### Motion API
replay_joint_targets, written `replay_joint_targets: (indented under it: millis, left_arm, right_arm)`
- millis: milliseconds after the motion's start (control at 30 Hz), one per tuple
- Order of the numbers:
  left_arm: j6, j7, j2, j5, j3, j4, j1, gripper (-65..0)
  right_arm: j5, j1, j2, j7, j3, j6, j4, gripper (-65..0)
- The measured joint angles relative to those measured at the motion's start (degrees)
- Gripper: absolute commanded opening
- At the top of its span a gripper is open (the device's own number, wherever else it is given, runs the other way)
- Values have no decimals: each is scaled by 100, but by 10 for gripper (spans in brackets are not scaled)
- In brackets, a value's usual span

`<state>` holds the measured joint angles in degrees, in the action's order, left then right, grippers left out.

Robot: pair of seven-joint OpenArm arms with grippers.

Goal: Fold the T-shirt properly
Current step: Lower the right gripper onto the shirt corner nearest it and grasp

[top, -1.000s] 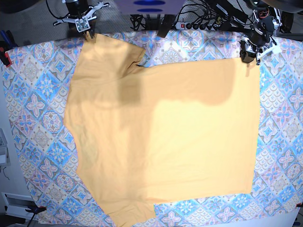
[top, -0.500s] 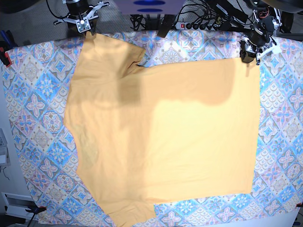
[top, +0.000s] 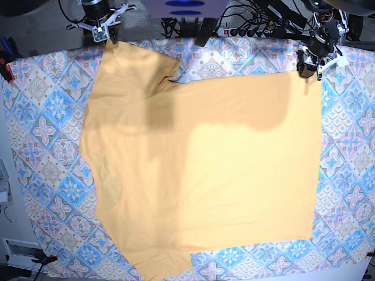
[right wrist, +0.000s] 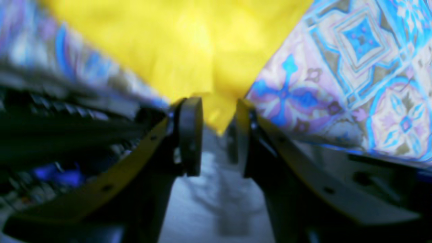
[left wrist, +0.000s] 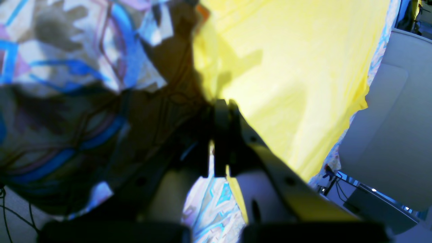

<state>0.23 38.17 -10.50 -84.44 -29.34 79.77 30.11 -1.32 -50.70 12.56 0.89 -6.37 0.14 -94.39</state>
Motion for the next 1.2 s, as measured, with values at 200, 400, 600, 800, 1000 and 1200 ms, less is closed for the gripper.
replay_joint_targets:
  millis: [200, 400, 600, 800, 1000, 1200]
  left_arm:
    - [0, 0, -4, 2, 0, -4, -7, -650]
    - [2, 15, 2, 7, 2, -4, -7, -650]
    - [2, 15, 2, 0, 13, -4, -7, -650]
    - [0, 15, 0, 2, 13, -4, -9, -650]
    - [2, 15, 2, 2, 13, -4, -9, -650]
    - [0, 15, 2, 0, 13, -4, -9, -650]
  right_arm:
    - [-1676, -28, 448, 22, -50, 7, -48, -462]
    - [-2977, 98, 796, 0, -31, -20, -42, -462]
    - [-3215, 105, 940, 101, -72, -44, -44, -462]
    - [-3215, 551, 907, 509, -433, 44, -74, -462]
    - [-3215, 468, 920, 614, -564, -20, -33, -462]
    - [-3215, 520, 925, 584, -514, -22, -31, -462]
